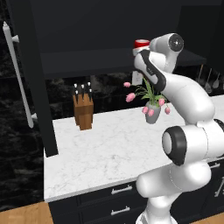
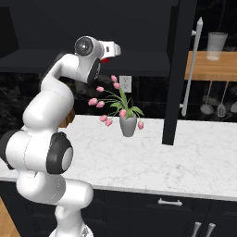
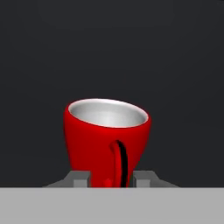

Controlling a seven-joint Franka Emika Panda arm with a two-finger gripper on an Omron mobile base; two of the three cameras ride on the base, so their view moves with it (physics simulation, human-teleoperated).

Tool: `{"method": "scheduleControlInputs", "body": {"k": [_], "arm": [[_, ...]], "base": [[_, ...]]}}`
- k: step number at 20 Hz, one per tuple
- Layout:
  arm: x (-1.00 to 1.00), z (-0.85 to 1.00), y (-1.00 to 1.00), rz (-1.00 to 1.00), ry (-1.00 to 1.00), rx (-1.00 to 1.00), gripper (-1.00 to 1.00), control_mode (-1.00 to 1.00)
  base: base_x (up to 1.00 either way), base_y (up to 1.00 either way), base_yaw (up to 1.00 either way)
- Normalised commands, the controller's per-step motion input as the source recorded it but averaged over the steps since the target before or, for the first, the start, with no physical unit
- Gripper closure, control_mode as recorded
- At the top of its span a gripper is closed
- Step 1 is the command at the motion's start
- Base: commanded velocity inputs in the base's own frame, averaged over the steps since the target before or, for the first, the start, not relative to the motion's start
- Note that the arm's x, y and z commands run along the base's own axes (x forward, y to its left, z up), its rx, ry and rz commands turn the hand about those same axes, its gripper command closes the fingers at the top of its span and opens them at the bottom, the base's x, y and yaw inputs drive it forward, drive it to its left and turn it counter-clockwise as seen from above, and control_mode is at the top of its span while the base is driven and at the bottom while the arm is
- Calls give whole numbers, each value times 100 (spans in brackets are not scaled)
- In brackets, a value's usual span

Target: Gather all objects into one cabinet and sort the glasses and bowls to opposite sides.

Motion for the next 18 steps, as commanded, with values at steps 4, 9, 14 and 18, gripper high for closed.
{"method": "scheduleControlInputs", "body": {"k": [4,9,14,18], "arm": [[0,0,6,0,0,0,100,-100],[-10,48,-9,0,5,6,100,-100],[-23,63,-31,0,6,11,100,-100],[-42,34,-30,0,0,9,100,-100]], "base": [[0,0,0],[0,0,0],[0,0,0],[0,0,0]]}}
